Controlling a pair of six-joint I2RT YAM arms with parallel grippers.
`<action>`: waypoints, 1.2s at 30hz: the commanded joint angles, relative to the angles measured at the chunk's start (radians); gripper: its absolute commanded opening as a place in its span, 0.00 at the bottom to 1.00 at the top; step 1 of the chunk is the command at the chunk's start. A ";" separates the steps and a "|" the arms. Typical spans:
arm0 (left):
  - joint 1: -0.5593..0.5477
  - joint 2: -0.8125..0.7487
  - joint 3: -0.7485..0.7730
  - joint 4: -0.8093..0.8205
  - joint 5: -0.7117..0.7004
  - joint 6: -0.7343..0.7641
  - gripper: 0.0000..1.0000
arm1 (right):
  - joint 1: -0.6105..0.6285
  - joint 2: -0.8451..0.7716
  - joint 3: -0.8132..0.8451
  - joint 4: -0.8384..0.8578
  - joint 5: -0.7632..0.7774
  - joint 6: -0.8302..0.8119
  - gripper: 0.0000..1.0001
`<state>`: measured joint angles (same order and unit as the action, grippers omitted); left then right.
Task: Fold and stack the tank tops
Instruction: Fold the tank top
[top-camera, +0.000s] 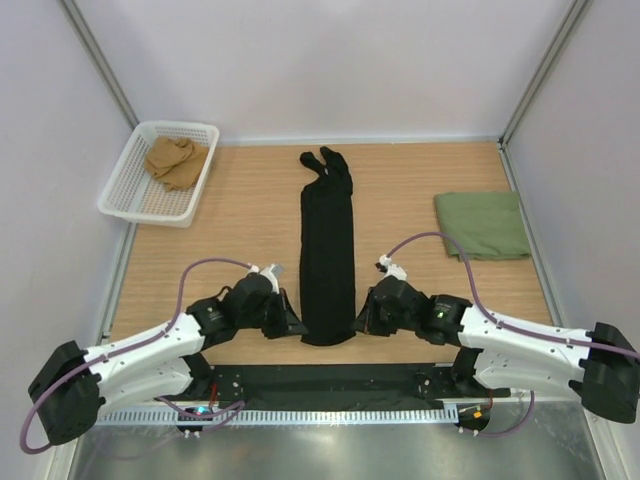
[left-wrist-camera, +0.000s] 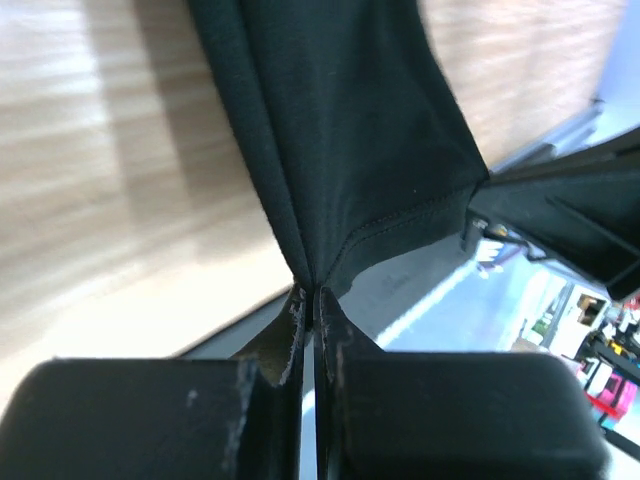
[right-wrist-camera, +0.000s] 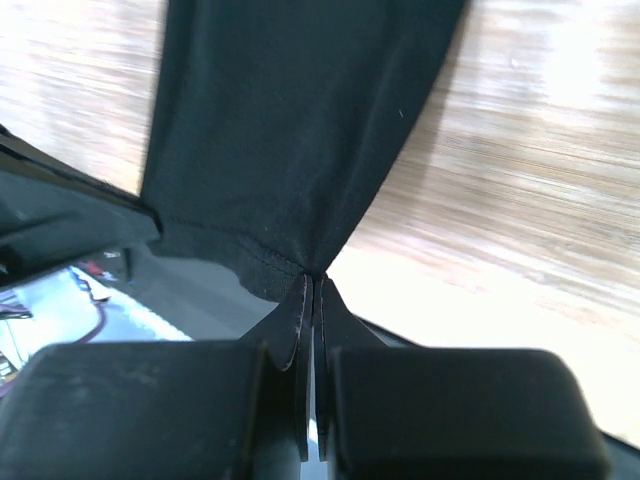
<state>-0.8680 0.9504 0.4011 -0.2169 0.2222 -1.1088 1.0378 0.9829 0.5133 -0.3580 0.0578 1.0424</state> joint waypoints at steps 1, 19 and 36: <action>-0.034 -0.077 0.050 -0.076 -0.037 -0.043 0.00 | 0.018 -0.050 0.082 -0.087 0.070 -0.001 0.01; 0.079 0.030 0.269 -0.202 -0.021 0.073 0.00 | -0.005 0.068 0.379 -0.277 0.301 -0.188 0.01; 0.356 0.405 0.587 -0.176 0.146 0.222 0.00 | -0.376 0.388 0.583 -0.118 0.068 -0.427 0.01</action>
<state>-0.5346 1.3411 0.9279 -0.4149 0.3244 -0.9291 0.6960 1.3380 1.0195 -0.5312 0.1612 0.6823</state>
